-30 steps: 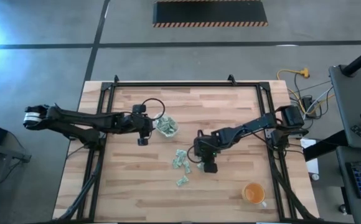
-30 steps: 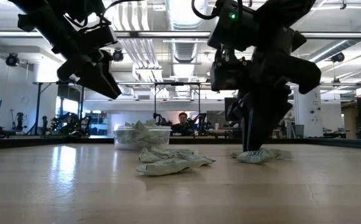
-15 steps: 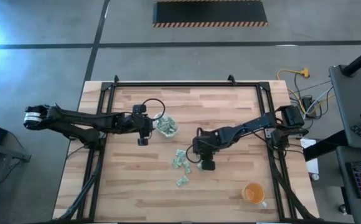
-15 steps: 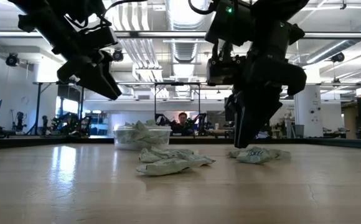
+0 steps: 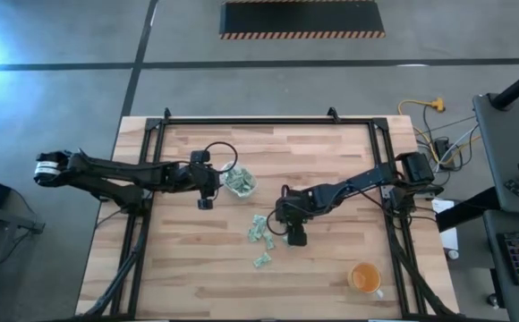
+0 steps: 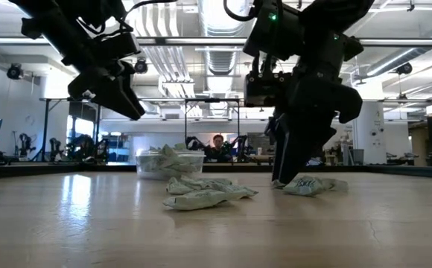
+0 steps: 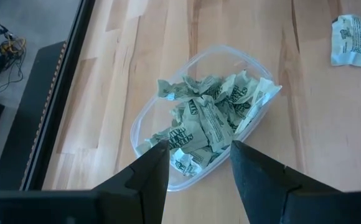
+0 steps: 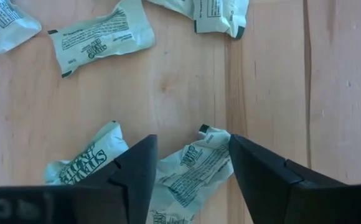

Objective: Pick and place Stevia / Truvia into bins
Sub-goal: Put the stevia packet into the transparent bin

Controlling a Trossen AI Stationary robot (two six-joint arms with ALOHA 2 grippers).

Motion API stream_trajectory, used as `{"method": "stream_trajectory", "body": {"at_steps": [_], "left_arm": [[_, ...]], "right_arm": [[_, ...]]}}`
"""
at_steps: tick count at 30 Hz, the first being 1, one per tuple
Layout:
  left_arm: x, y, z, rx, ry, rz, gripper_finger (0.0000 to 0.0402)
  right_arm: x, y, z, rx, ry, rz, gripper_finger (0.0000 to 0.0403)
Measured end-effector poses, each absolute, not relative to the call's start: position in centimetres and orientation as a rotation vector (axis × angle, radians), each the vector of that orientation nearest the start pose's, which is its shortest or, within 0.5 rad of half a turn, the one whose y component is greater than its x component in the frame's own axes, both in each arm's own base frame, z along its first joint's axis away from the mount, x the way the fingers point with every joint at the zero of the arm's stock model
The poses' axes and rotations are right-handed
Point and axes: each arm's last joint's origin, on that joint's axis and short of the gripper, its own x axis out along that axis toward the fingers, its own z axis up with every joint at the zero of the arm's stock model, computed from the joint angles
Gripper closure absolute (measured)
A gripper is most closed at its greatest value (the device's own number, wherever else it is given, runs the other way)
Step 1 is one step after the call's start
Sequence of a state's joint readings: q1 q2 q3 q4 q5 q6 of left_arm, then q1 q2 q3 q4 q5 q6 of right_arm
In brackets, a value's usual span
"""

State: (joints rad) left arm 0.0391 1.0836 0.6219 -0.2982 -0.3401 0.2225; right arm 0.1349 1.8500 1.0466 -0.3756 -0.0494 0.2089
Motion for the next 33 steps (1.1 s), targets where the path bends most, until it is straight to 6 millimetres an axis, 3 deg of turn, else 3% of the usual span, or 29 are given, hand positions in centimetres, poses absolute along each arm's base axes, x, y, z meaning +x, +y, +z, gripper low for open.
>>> {"method": "stream_trajectory", "body": {"at_steps": [7, 18, 23, 33], "left_arm": [[21.1, 1.8, 21.5, 0.324, 0.795, 0.276, 0.0246], [21.0, 1.8, 21.5, 0.324, 0.797, 0.275, 0.0246], [21.0, 1.8, 21.5, 0.324, 0.797, 0.275, 0.0246], [21.0, 1.8, 21.5, 0.324, 0.798, 0.276, 0.0246]], "right_arm": [[33.9, 4.7, 13.2, 0.124, 1.198, 0.042, 0.0221], [33.8, 4.6, 13.2, 0.045, 1.201, 0.054, 0.0346], [34.2, 4.6, 13.6, 0.005, 1.193, 0.079, 0.0384], [36.9, 4.8, 16.9, -0.19, 1.045, 0.095, 0.0385]]}}
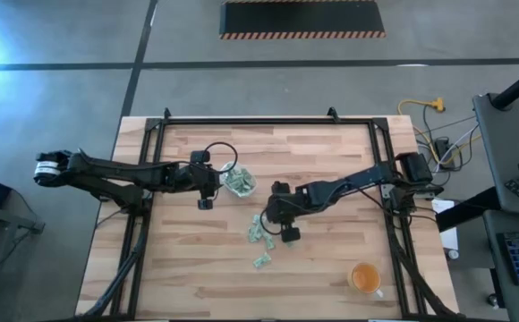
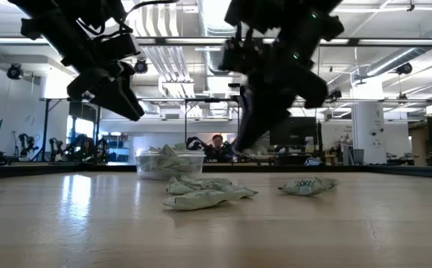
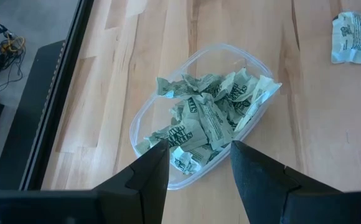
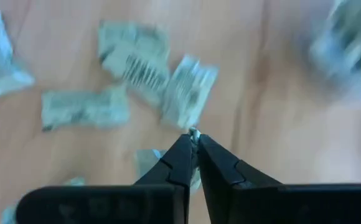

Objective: Pick and place Stevia / Truvia into bins
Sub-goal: Put the stevia packet into the transparent bin

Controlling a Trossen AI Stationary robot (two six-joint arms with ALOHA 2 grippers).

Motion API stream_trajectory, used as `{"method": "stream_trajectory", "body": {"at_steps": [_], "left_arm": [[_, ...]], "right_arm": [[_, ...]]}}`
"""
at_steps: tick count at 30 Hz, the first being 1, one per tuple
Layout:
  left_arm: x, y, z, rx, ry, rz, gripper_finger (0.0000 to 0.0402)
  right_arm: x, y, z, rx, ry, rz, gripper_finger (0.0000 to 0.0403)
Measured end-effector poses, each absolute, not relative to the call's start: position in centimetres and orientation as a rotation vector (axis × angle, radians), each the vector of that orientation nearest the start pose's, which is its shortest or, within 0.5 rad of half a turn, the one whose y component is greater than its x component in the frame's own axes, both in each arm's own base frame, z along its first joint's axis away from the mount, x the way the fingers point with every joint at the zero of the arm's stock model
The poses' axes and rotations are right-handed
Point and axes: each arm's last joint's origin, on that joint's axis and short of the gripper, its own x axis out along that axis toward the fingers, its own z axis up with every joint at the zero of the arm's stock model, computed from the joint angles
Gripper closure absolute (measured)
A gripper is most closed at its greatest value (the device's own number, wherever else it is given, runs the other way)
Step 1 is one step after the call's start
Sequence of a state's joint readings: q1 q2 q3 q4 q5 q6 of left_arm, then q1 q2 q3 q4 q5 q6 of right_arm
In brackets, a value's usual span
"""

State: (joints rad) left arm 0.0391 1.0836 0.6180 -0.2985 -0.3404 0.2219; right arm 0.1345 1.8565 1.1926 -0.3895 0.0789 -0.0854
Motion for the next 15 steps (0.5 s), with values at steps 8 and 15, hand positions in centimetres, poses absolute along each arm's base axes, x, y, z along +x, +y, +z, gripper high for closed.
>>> {"method": "stream_trajectory", "body": {"at_steps": [8, 15], "left_arm": [[21.0, 1.8, 21.4, 0.325, 0.799, 0.275, 0.0246], [20.9, 1.8, 21.3, 0.328, 0.816, 0.272, 0.0246]], "right_arm": [[40.0, 3.1, 20.7, -0.465, 0.778, 0.004, 0.0385], [41.4, -1.3, 22.4, -0.489, 0.598, -0.046, 0.0385]]}}
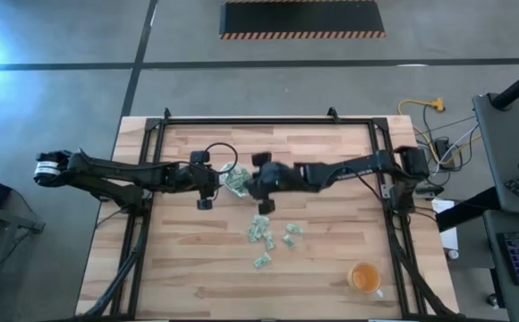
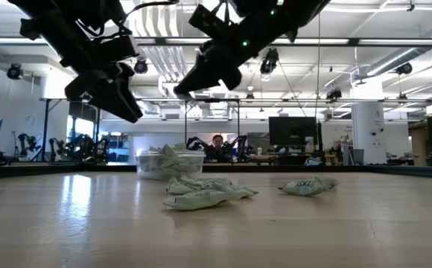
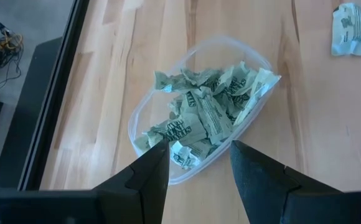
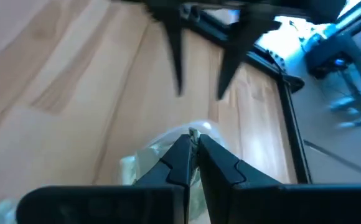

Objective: Pick and place Stevia / Truvia into bins
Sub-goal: Put the stevia packet into the transparent bin

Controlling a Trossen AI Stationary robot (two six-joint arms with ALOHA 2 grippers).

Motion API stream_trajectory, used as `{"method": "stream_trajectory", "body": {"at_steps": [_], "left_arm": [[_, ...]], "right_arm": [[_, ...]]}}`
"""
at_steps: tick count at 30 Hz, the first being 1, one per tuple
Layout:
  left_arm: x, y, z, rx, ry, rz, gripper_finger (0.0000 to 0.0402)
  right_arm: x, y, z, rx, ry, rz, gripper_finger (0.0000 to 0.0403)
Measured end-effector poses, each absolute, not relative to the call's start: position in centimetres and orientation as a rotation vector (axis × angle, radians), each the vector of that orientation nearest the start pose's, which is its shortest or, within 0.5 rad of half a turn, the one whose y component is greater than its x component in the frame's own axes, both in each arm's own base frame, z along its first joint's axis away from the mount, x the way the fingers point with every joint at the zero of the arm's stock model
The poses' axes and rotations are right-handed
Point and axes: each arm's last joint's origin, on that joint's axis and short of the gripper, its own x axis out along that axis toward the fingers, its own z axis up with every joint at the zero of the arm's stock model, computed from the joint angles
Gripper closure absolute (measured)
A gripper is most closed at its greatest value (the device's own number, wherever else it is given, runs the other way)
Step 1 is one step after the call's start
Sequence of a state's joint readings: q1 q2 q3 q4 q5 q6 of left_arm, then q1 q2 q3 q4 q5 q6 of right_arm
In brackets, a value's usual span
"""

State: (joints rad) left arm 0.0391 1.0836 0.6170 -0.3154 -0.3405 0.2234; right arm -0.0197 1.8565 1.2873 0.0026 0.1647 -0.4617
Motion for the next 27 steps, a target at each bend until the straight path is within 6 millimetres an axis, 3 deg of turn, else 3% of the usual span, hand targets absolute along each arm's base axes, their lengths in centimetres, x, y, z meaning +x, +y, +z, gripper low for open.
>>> {"method": "stream_trajectory", "body": {"at_steps": [4, 11, 19, 27], "left_arm": [[20.7, 1.8, 21.2, 0.33, 0.833, 0.27, 0.0246], [20.4, 1.8, 21.4, 0.329, 0.835, 0.27, 0.0246], [20.3, 1.8, 21.7, 0.323, 0.821, 0.274, 0.0246], [20.3, 1.8, 21.6, 0.322, 0.823, 0.274, 0.0246]], "right_arm": [[41.8, -4.5, 22.3, -0.368, 0.505, 0.022, 0.0385], [43.1, -7.5, 18.4, -0.282, 0.54, 0.037, 0.0385], [43.7, -8.3, 17.3, -0.248, 0.562, 0.014, 0.0379], [43.7, -8.3, 17.2, -0.229, 0.562, 0.012, 0.0301]]}}
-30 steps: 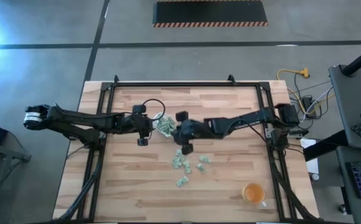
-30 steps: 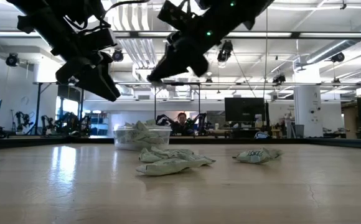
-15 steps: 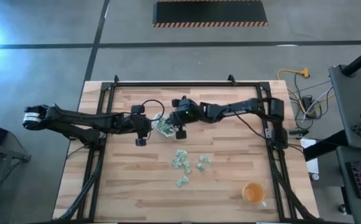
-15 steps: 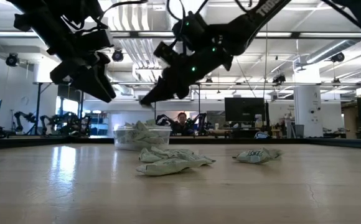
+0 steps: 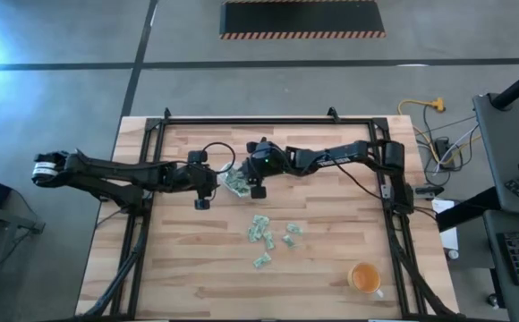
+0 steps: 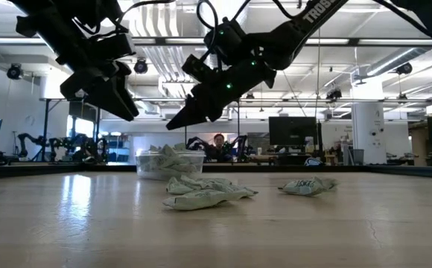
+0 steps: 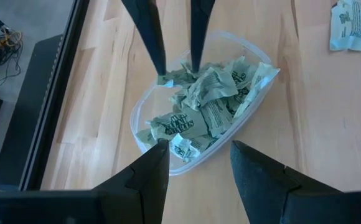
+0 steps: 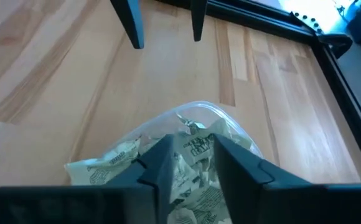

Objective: Pick and place Stevia / Truvia into bins
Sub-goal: Put the stevia packet into the transparent bin

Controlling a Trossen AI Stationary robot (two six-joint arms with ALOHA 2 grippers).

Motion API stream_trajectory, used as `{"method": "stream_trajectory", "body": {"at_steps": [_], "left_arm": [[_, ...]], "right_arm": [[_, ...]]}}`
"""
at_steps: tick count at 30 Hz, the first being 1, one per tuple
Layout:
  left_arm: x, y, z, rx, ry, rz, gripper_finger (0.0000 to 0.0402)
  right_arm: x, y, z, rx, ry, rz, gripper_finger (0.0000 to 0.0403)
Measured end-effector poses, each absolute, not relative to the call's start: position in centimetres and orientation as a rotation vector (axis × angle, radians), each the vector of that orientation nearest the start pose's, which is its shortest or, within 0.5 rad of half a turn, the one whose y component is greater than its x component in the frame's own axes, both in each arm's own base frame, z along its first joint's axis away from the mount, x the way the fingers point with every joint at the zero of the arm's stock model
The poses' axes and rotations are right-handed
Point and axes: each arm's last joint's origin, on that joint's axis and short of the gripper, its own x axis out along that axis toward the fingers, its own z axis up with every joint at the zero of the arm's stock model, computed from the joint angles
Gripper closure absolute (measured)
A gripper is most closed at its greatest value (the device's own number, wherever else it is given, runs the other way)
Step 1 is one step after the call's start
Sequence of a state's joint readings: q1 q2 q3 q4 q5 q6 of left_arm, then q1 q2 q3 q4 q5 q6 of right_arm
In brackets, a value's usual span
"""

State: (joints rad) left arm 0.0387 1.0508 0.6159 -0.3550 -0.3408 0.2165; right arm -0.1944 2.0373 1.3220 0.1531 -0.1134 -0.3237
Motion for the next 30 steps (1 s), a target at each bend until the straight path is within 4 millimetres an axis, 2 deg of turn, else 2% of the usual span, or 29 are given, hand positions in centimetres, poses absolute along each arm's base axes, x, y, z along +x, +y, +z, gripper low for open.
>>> {"method": "stream_trajectory", "body": {"at_steps": [3, 6, 10, 14, 21, 26, 30], "left_arm": [[20.3, 1.7, 21.6, 0.32, 0.822, 0.274, 0.0246], [20.3, 1.6, 21.6, 0.292, 0.816, 0.226, 0.0246], [20.5, 1.0, 21.6, 0.22, 0.79, 0.046, 0.0246], [20.9, 0.1, 21.9, 0.18, 0.718, -0.114, 0.0246], [22.1, -2.1, 21.4, 0.252, 0.538, -0.3, 0.0246], [23.3, -3.6, 20.1, 0.294, 0.521, -0.407, 0.0246], [24.5, -4.4, 18.2, 0.3, 0.565, -0.447, 0.0246]], "right_arm": [[43.4, -8.3, 17.7, -0.208, 0.583, -0.013, 0.0269], [42.3, -8.1, 19.1, -0.191, 0.641, -0.028, 0.0249], [40.5, -7.2, 21.2, -0.12, 0.73, 0.011, 0.0239], [39.0, -5.7, 22.2, -0.047, 0.823, 0.06, 0.0243], [37.4, -3.9, 21.2, 0.021, 1.019, 0.084, 0.0257], [36.3, -3.7, 19.8, 0.124, 1.121, 0.035, 0.0267], [35.3, -3.6, 18.2, 0.169, 1.178, 0.01, 0.0274]]}}
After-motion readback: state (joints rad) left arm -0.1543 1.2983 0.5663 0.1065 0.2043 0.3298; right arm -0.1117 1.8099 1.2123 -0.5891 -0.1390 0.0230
